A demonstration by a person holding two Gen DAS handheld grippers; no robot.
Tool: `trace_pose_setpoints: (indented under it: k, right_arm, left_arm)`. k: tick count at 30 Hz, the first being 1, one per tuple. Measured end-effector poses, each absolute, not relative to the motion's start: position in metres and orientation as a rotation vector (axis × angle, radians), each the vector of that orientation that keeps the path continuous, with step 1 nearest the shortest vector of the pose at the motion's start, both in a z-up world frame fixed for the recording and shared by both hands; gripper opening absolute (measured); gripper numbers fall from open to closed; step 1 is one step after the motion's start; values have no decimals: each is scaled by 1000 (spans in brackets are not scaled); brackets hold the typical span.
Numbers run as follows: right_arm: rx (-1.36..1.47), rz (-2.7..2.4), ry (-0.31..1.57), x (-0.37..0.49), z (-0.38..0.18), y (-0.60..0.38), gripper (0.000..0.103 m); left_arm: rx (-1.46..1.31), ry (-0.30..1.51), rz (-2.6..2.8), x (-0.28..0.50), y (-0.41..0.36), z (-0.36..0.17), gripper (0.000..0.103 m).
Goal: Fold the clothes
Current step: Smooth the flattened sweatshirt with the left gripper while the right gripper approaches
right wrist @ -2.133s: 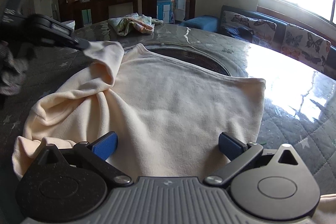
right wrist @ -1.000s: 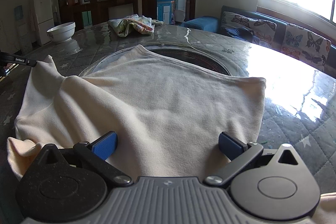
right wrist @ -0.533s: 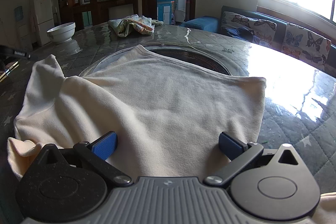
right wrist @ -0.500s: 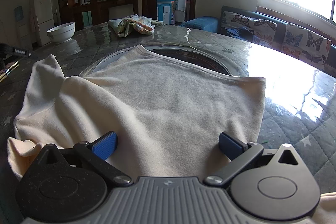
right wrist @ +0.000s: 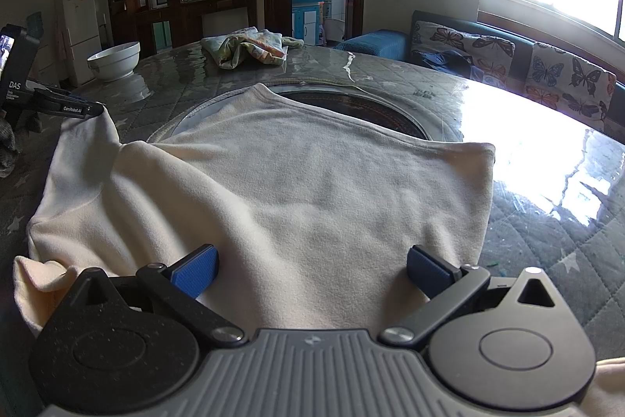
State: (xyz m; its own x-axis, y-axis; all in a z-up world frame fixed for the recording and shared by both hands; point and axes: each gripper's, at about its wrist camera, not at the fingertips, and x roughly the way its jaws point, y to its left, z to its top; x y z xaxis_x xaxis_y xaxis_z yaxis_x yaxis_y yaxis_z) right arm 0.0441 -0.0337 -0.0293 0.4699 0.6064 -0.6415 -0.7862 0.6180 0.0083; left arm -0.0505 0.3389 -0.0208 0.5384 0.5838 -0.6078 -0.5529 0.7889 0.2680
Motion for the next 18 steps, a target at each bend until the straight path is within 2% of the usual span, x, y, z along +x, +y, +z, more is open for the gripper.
trace_pose_setpoints:
  k: [7,14,18]
  right_arm:
    - [-308,869,652,44,-29,-33,103]
    - [-312,867,650,44,-29,-32,103]
    - [-313,867,649,44,-29,-33,103]
  left_arm:
    - [-71,654,426,-63,273,9,26]
    - [3,684,201,-57,186,-4,27]
    - [30,720,189,-69,169,-16,27]
